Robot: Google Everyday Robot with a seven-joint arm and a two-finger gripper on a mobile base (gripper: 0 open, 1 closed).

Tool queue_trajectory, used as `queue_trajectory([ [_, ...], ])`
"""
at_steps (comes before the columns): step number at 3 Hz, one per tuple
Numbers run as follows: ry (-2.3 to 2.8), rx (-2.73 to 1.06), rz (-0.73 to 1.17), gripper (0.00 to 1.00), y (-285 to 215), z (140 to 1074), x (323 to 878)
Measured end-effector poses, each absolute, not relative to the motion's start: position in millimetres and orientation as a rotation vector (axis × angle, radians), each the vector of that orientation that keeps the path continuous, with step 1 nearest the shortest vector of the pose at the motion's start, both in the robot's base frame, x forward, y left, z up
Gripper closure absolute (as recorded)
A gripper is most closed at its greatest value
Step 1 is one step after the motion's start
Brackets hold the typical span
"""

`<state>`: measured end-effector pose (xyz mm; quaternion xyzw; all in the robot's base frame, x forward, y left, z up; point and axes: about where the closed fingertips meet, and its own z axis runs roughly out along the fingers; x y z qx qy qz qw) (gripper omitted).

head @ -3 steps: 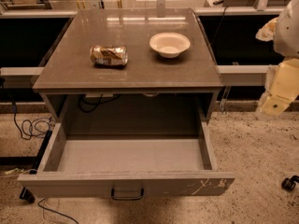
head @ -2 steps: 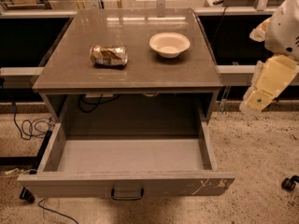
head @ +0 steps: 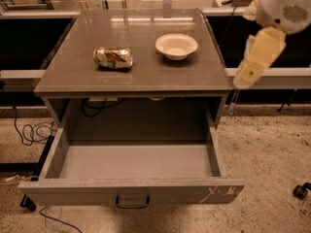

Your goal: Place orange can into top drawer

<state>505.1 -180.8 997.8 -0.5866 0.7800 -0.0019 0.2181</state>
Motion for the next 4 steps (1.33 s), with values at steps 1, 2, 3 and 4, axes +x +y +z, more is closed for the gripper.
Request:
queue_trajectory([
  [1, 2.211, -1.721, 0.062, 0.00, -168.9, 970.6, 570.0],
  [2, 2.217, -1.749, 0.077, 0.00, -150.4, 954.4, 609.8],
  [3, 2.209, -1.743, 0.073, 0.00, -149.1, 954.1, 612.7],
  [4, 2.151, -1.742, 0.096, 0.00, -139.9, 954.8, 618.6],
])
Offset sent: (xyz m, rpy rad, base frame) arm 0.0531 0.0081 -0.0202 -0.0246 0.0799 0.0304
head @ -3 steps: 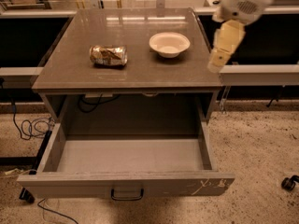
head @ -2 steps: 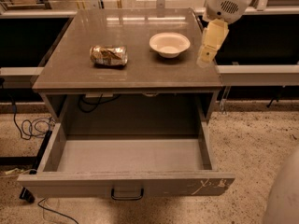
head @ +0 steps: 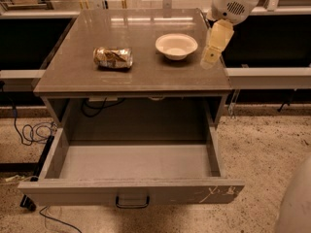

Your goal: Place orange can into top drawer

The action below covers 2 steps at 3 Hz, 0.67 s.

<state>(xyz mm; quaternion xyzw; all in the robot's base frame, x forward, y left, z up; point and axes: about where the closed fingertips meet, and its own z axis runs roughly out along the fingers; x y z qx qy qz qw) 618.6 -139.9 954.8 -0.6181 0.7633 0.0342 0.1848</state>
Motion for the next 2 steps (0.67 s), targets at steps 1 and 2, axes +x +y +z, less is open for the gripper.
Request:
queue_trajectory([
  [1, 1.980, -1.701, 0.193, 0.00, -115.1, 968.2, 624.9],
  [2, 1.825, -1.645, 0.268, 0.00, -80.6, 994.9, 628.7],
])
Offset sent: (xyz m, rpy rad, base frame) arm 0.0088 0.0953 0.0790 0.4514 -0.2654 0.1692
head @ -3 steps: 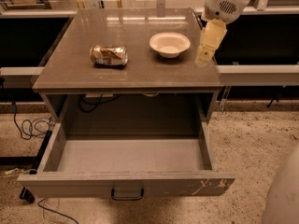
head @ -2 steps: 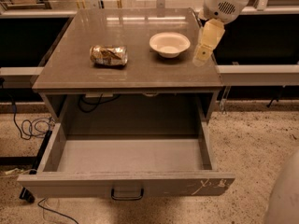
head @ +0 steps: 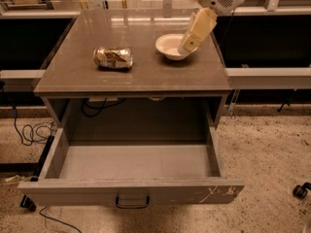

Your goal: Place orange can into top drawer

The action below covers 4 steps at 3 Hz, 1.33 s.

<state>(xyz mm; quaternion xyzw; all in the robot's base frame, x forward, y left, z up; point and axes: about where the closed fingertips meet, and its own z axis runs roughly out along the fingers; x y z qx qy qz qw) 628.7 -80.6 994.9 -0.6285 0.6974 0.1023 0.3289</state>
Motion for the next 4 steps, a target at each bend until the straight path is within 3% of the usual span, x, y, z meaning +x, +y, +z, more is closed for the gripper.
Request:
queue_trajectory([
  [2, 1.746, -1.619, 0.333, 0.00, -58.1, 1013.2, 620.0],
  [3, 1.742, -1.625, 0.362, 0.00, -44.6, 1002.0, 632.5],
  [4, 1.723, -1.629, 0.370, 0.00, -21.0, 977.2, 678.4],
])
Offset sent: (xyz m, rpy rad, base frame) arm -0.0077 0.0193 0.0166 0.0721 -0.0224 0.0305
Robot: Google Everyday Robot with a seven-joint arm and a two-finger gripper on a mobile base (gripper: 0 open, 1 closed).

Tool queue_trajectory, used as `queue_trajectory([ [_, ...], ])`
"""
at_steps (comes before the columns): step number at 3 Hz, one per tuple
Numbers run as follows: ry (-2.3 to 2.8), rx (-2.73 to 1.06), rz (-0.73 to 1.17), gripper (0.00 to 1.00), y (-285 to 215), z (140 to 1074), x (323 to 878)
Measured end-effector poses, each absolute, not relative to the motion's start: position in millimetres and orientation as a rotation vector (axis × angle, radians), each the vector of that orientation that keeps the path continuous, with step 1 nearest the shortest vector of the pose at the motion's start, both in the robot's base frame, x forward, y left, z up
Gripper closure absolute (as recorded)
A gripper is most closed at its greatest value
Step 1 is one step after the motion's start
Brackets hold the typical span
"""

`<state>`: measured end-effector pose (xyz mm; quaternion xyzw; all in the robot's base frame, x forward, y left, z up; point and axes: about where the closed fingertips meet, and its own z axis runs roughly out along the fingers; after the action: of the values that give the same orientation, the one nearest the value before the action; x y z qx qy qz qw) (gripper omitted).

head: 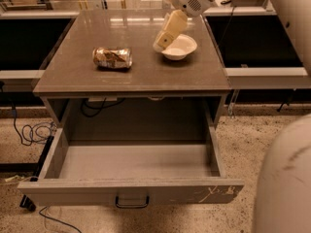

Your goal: Place orange can into top drawer

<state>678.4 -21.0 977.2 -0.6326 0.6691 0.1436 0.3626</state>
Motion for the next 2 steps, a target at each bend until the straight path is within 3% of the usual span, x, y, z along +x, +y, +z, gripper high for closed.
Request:
queue_trajectory([
  [2, 1.722, -1.637, 0.401, 0.00, 0.9, 948.9, 717.7],
])
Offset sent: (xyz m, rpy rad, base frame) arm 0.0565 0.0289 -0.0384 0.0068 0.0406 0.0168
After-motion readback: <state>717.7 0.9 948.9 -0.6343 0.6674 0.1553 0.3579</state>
